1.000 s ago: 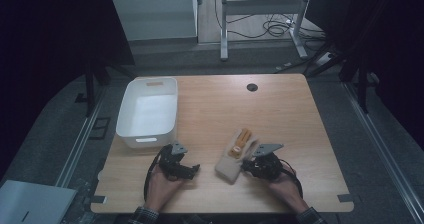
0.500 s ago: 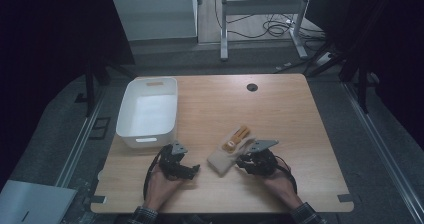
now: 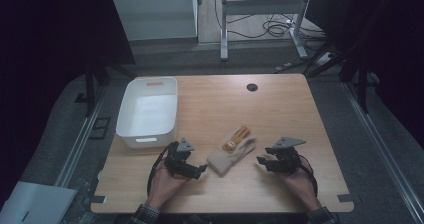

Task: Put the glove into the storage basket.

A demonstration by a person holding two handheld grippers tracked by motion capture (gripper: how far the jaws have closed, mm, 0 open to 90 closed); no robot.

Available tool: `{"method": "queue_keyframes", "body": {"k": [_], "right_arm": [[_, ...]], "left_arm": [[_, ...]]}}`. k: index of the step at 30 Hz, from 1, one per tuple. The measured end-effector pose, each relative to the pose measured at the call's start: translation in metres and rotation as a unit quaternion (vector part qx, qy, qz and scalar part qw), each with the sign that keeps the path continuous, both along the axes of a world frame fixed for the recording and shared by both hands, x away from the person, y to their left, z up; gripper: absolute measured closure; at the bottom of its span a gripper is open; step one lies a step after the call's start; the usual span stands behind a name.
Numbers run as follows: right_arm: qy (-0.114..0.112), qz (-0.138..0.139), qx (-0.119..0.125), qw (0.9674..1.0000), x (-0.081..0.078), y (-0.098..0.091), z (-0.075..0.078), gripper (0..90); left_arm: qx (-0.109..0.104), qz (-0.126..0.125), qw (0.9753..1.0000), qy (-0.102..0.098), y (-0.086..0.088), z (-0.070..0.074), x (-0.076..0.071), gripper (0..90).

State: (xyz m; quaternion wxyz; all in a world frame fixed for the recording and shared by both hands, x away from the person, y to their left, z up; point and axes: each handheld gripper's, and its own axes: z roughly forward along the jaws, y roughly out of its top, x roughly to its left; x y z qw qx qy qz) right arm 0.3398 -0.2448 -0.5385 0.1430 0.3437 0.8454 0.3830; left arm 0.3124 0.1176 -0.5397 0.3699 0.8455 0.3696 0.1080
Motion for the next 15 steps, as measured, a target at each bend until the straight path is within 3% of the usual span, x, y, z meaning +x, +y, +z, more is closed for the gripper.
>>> {"method": "queue_keyframes", "body": {"k": [5, 9, 10, 15], "right_arm": [[-0.002, -0.029, -0.004, 0.9996, 0.002, -0.019, -0.001, 37.6], [-0.005, -0.049, -0.008, 0.9988, 0.005, -0.035, -0.003, 34.1], [-0.010, -0.059, -0.016, 0.9981, 0.005, -0.042, -0.004, 32.9], [-0.013, -0.073, -0.019, 0.9971, 0.007, -0.052, -0.007, 30.2]], "left_arm": [[-0.020, -0.025, 0.9995, 0.004, -0.014, 0.010, 0.006, 0.4], [-0.008, -0.043, 0.9990, -0.001, -0.038, 0.019, 0.015, 0.4], [0.000, -0.050, 0.9988, -0.002, -0.051, 0.021, 0.020, 0.4], [0.011, -0.061, 0.9981, -0.001, -0.075, 0.021, 0.032, 1.0]]}}
